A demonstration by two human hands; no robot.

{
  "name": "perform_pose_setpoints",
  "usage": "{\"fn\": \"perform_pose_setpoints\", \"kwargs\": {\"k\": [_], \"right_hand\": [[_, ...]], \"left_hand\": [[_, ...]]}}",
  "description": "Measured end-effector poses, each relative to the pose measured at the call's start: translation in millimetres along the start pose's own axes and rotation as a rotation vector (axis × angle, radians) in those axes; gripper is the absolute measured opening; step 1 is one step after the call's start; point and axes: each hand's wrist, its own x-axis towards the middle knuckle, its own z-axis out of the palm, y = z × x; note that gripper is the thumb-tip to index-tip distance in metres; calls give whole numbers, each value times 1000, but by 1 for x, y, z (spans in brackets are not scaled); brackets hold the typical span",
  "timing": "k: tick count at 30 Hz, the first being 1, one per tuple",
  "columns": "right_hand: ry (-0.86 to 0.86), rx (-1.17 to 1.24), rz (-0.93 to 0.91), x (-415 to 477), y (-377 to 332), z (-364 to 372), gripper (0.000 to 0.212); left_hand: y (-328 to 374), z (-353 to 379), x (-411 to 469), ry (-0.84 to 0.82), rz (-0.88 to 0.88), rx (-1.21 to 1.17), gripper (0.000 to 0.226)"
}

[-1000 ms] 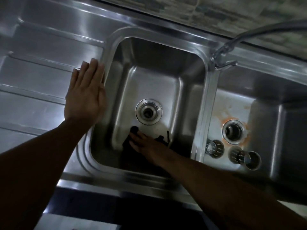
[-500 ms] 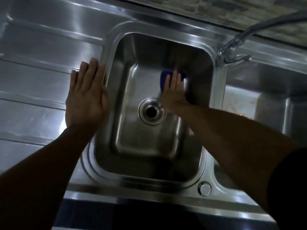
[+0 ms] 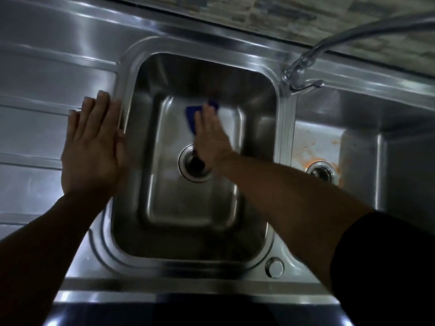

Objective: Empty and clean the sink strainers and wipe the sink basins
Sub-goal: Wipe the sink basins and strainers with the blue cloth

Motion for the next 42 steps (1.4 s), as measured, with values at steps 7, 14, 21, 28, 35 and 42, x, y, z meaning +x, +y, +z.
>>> {"fn": "perform_pose_setpoints", "kwargs": {"k": [7,14,21,28,35,42], "right_hand": [[-157,105,300,-64,9,-7,51],[-416,137,107,-171,-28,-8,45],[-291,599,88,-213,-5,-69,46],[536,1103,225,-269,42,-110,54],[758,1284,537,-255,145,-109,44],[582,852,411,-166,209,-56,53]], "left_hand": [[9,-7,0,-6,6,-13,53],[20,-8,-11,38,-36,-32,47],[58,-12,-49,-28,-156,-208,56],[140,29,-72,-146,-185,-281,53],[233,58,-30,-132,-128,-393,47],[317,99,13,-121,166,-265,57]]}}
